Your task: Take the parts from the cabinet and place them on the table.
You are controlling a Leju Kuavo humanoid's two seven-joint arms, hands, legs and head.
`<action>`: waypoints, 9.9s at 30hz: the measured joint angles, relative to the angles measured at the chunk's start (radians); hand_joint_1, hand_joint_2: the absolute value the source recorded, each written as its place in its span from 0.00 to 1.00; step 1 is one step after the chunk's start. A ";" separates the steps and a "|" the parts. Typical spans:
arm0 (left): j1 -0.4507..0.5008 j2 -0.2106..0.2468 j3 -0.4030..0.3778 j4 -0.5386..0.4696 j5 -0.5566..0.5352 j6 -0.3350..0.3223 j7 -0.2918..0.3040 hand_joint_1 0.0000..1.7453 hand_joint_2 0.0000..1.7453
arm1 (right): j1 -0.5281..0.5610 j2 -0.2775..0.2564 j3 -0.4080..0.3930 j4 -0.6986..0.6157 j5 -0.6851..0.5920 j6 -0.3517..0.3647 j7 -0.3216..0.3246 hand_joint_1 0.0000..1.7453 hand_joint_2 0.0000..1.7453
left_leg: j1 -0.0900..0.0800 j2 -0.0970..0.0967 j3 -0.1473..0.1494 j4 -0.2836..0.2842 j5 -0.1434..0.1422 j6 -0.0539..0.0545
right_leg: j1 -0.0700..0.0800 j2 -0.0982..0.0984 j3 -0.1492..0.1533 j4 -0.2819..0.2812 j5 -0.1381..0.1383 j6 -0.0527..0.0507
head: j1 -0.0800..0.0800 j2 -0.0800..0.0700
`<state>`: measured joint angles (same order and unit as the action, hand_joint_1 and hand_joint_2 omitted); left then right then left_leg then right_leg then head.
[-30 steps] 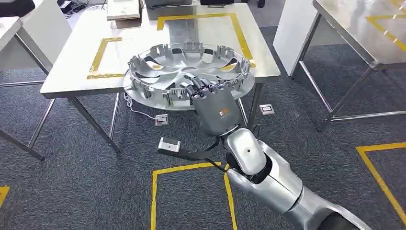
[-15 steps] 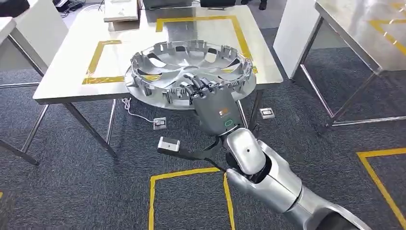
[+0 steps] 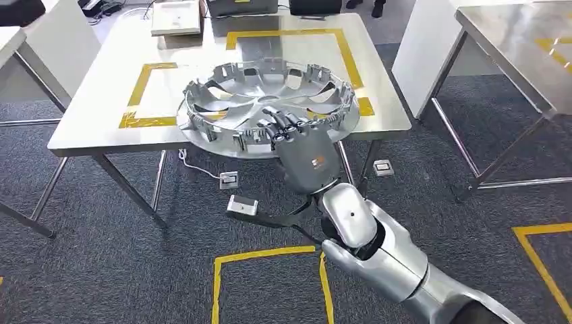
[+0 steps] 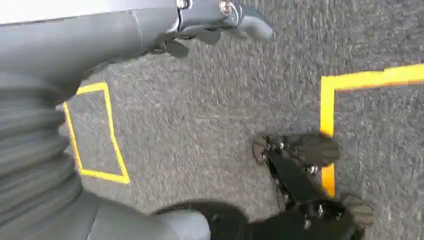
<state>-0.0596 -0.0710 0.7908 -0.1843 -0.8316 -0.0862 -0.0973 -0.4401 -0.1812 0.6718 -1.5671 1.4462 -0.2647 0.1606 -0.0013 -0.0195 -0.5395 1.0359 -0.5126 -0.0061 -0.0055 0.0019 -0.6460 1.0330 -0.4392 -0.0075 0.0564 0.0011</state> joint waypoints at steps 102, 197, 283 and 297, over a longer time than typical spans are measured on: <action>-0.095 -0.024 0.004 0.001 -0.103 -0.054 0.040 0.00 1.00 | -0.604 0.238 -0.101 1.224 -0.435 0.463 0.166 1.00 1.00 | 0.006 0.008 -0.073 -0.009 0.068 0.000 | 0.002 0.004 0.016 0.000 -0.004 0.006 | -0.005 0.000; -0.062 -0.016 0.039 0.003 -0.133 -0.021 0.061 0.00 0.00 | -0.428 0.120 -0.295 0.552 -0.662 -0.095 -0.354 0.00 0.00 | 0.005 0.026 -0.134 0.002 0.125 0.004 | -0.001 0.005 0.111 0.009 -0.089 0.020 | 0.000 0.000; -0.033 -0.008 0.078 0.003 -0.169 -0.030 0.024 0.00 1.00 | -0.304 -0.029 -0.508 1.216 -0.694 0.107 -0.210 0.00 1.00 | 0.001 0.011 -0.057 -0.007 0.055 0.043 | -0.006 -0.002 -0.133 0.292 -0.104 0.045 | 0.042 0.000; 0.019 0.002 -0.027 -0.021 -0.024 -0.008 0.045 0.00 1.00 | 0.073 -0.044 -0.662 1.276 -0.916 0.246 -0.143 0.00 1.00 | -0.002 0.017 -0.078 -0.011 0.082 0.015 | 0.017 -0.006 0.068 -0.019 -0.027 0.008 | 0.038 0.000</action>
<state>-0.0401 -0.0687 0.7636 -0.2053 -0.8559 -0.0946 -0.0526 -0.3672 -0.2247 0.0095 -0.2907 0.5306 -0.0183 0.0175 -0.0033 -0.0023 -0.6174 1.0252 -0.4305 0.0090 0.0113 -0.0043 -0.5780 1.0138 -0.4663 0.0000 0.0942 0.0011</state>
